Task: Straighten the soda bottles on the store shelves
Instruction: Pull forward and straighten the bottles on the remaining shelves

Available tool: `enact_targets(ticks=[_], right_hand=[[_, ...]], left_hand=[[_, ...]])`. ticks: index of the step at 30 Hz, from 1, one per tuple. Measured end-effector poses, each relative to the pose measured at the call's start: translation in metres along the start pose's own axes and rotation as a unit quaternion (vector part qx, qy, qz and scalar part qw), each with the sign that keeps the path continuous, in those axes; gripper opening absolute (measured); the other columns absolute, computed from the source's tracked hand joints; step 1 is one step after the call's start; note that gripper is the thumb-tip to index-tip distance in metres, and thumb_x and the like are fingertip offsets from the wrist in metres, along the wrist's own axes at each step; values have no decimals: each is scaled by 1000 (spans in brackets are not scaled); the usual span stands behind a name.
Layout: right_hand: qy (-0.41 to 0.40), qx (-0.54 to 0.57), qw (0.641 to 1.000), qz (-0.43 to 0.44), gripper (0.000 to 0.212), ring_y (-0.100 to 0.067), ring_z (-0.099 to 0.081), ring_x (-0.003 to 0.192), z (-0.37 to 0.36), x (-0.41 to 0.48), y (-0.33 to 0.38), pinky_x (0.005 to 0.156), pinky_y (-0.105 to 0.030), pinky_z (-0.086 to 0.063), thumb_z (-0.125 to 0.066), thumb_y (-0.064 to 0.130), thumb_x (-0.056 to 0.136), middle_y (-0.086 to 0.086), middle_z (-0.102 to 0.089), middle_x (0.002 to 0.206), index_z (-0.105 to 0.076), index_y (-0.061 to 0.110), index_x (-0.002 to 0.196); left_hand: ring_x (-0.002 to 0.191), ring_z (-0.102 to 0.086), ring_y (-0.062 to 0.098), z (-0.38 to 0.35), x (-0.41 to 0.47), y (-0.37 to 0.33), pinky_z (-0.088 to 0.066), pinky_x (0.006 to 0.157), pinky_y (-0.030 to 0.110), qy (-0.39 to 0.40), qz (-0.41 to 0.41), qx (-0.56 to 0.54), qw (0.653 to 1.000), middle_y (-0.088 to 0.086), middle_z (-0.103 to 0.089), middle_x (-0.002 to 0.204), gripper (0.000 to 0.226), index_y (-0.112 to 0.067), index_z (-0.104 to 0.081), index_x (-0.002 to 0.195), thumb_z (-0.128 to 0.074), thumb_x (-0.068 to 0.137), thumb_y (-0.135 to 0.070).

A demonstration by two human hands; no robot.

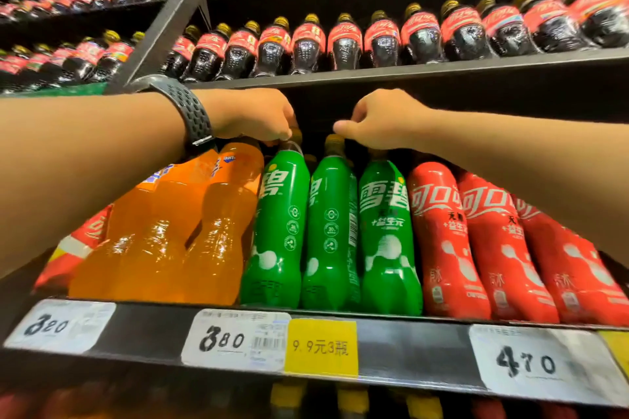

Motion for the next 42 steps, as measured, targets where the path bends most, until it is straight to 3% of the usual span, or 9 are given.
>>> enact_targets(ticks=[4,13,17,22,26,32,36,39,42], right_hand=[[41,-12,998,-36,66,-29,-60,91,-18,8,21,72,-31,-48,-52,72,78,-9,-63,95,-66,11,101],[96,16,991,-89,44,-24,-58,80,-14,9,31,59,-27,-43,-69,44,82,-9,-64,92,-68,6,104],[111,35,989,-96,44,-28,-62,93,-13,9,27,74,-32,-52,-68,41,84,-12,-66,107,-66,7,112],[80,37,990,-109,62,-28,-61,97,-9,8,29,71,-30,-47,-65,59,78,-10,-64,107,-63,9,114],[84,26,991,-97,55,-29,-63,100,-10,6,31,83,-37,-55,-70,49,79,-12,-66,108,-64,7,114],[89,87,987,-105,38,-23,-57,91,-11,5,26,70,-28,-44,-70,37,83,-7,-63,107,-68,14,113],[90,103,983,-119,42,-24,-59,94,-12,6,26,72,-29,-48,-69,41,82,-7,-63,109,-66,14,114],[71,103,983,-134,59,-27,-60,99,-13,5,26,77,-32,-51,-69,54,77,-9,-63,110,-63,10,115],[68,102,984,-131,53,-27,-62,97,-15,3,28,84,-36,-54,-74,50,75,-9,-66,106,-67,11,110]], left_hand=[[78,-52,18,0,-3,-1,-36,61,26,-37,-18,23,999,-2,-60,81,21,-14,-71,103,-61,85,-18],[82,-56,24,-3,1,-5,-41,65,32,-68,-27,20,997,11,-67,95,24,-7,-71,98,-63,84,-25],[84,-55,23,-5,4,-5,-39,65,31,-73,-35,8,997,10,-67,99,25,-8,-70,97,-65,85,-29],[98,-61,23,-7,5,3,-50,79,33,-38,-31,-43,998,7,-68,108,37,-10,-71,108,-67,85,-38],[95,-61,21,-8,7,0,-46,72,30,-57,-21,-56,997,6,-69,103,34,-13,-74,103,-72,81,-39],[91,-59,19,-12,5,1,-44,70,29,-80,-8,-79,994,4,-69,99,37,-12,-74,101,-73,79,-42],[81,-56,15,-10,4,6,-41,61,26,-80,-11,-111,991,0,-64,88,36,-9,-69,100,-65,86,-42],[88,-57,15,-10,3,12,-42,68,26,-102,-24,-119,987,1,-68,100,25,-14,-72,105,-63,88,-31],[90,-57,15,-13,1,14,-42,72,26,-130,-31,-111,985,2,-69,102,21,-16,-74,101,-66,86,-30]])
Point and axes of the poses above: each hand's wrist, its own x-axis towards the middle knuckle, its own z-axis out of the back of the hand, y = z × x, the point moved 2 cm from there along x, towards the middle knuckle
